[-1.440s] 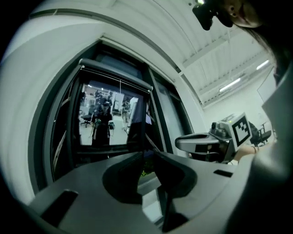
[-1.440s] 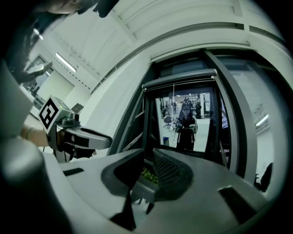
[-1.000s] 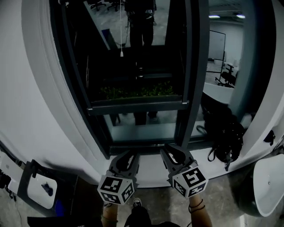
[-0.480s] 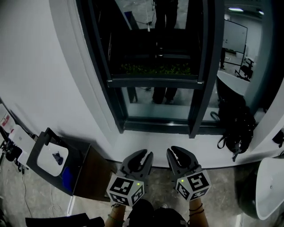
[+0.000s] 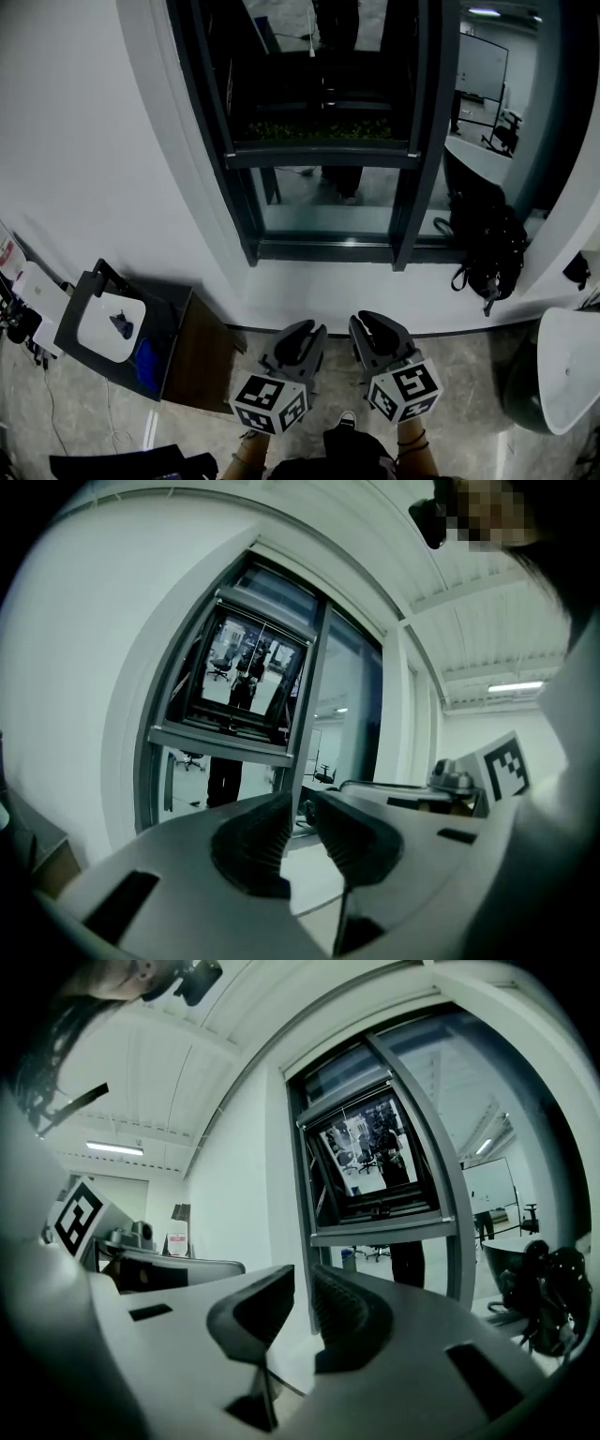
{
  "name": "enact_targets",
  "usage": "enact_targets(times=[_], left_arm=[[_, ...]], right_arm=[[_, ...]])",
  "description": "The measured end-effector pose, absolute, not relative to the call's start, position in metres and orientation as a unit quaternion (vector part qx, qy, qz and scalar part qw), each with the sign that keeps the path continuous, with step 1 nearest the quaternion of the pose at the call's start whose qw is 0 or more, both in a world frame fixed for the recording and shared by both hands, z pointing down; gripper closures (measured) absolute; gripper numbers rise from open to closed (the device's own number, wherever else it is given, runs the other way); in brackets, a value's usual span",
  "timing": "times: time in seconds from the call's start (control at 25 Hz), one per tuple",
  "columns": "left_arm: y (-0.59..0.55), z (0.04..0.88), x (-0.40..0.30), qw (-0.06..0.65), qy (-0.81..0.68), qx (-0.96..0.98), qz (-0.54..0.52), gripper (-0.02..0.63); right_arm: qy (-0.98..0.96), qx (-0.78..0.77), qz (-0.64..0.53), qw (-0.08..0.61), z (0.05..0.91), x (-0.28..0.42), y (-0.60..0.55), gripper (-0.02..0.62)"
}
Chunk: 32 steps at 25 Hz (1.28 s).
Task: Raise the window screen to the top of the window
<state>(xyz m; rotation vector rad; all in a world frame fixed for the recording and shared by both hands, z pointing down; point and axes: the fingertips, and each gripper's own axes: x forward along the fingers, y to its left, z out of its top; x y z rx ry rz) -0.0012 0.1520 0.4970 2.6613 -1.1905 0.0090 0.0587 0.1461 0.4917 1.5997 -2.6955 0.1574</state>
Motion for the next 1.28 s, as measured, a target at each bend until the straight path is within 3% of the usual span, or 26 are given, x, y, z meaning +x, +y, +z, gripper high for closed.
enact_targets(times=[0.52,1.28], left_arm=[[0.294,0.535,-0.087,0.155,-0.393,0.906,0.015,0.529],[0.371,0.549,-0.090,0.150,-0.355,0.922,0.017,0.529]], right_arm=[[-0.841,0.534,0.079,0.032,0.542,-0.039,0.287,0.538],[-0.811,0.579,0.081,0.003,0.550,-0.033,0.372,0.538]])
